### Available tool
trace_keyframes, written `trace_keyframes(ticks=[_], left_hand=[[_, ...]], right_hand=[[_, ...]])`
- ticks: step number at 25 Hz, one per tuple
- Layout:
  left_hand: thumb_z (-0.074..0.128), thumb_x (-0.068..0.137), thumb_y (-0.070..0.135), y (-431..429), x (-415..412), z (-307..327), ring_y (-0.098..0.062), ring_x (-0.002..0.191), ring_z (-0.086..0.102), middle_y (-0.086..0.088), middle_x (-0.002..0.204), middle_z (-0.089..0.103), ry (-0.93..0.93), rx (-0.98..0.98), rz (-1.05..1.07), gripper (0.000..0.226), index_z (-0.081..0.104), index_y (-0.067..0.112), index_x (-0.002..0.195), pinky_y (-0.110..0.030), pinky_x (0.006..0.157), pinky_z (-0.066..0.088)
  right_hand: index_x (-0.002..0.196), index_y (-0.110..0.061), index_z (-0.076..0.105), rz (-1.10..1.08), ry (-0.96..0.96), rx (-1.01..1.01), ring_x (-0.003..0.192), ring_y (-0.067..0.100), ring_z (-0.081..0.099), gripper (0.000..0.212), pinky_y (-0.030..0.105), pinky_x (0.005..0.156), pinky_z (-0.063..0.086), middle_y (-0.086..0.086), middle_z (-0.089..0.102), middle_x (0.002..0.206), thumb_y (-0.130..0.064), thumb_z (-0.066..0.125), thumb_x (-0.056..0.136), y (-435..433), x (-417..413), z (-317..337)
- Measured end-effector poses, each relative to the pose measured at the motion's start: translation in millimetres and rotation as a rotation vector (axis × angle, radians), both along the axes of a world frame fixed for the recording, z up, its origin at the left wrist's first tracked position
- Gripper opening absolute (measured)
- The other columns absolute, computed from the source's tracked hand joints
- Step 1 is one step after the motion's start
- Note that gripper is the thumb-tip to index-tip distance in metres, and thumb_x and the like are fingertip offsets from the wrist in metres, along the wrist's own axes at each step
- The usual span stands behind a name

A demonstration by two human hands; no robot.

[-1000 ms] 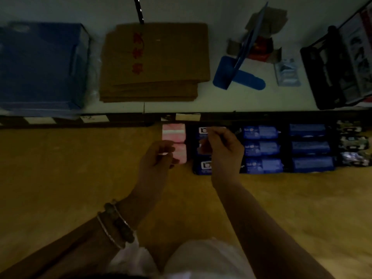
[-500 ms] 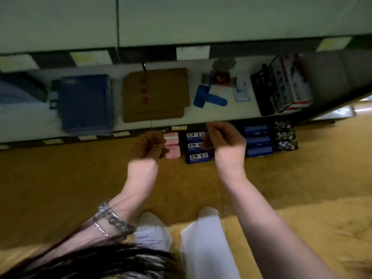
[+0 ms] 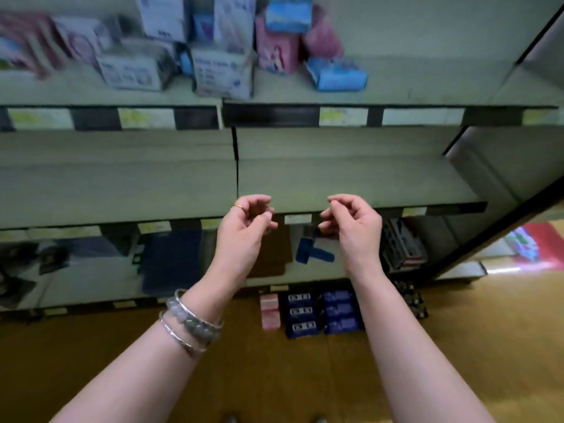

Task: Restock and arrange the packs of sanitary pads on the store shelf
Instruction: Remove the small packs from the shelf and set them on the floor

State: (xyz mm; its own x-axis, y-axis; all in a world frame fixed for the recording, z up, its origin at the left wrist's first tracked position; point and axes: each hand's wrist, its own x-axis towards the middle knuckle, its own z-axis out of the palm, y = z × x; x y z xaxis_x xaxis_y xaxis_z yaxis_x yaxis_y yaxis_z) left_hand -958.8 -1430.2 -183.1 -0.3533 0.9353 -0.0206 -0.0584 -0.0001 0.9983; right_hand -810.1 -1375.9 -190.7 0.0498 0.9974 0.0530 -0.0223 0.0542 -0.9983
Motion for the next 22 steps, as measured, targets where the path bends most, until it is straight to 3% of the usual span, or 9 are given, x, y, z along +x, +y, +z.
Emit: trace_keyframes(ticks=[8,12,22], left_hand=[[0.048,0.090,-0.005,10.4,-49.7,89.5,-0.009,0.070,0.059,-0.002,0.087,0.060,0.035,0.241,-0.052,0.025,0.057,0.019,0.091,-0.010,0.062,0.047],[0.048,0.089,-0.006,21.4,-56.7,119.0,-0.010,0.068,0.058,-0.002,0.085,0.059,0.050,0.319,-0.074,0.024,0.058,0.016,0.091,-0.011,0.062,0.048],[0.050,0.088,-0.004,89.4,-48.4,146.6,-0.010,0.070,0.059,-0.001,0.088,0.059,0.193,0.281,-0.020,0.025,0.058,0.020,0.088,-0.020,0.071,0.050]], right_hand=[[0.079,-0.011,0.061,-0.002,0.097,0.247,0.057,0.011,0.056,0.020,0.021,0.056,0.053,0.006,0.057,0.066,0.003,0.051,0.090,5.2,-41.0,94.8],[0.076,-0.013,0.061,0.010,0.088,0.312,0.051,0.005,0.055,0.025,0.019,0.052,0.051,0.000,0.058,0.059,0.006,0.052,0.089,16.0,-44.5,120.6],[0.072,-0.014,0.060,0.129,-0.014,0.361,0.051,0.000,0.055,0.028,0.015,0.051,0.049,0.006,0.058,0.065,0.007,0.052,0.088,109.4,-49.6,148.9]])
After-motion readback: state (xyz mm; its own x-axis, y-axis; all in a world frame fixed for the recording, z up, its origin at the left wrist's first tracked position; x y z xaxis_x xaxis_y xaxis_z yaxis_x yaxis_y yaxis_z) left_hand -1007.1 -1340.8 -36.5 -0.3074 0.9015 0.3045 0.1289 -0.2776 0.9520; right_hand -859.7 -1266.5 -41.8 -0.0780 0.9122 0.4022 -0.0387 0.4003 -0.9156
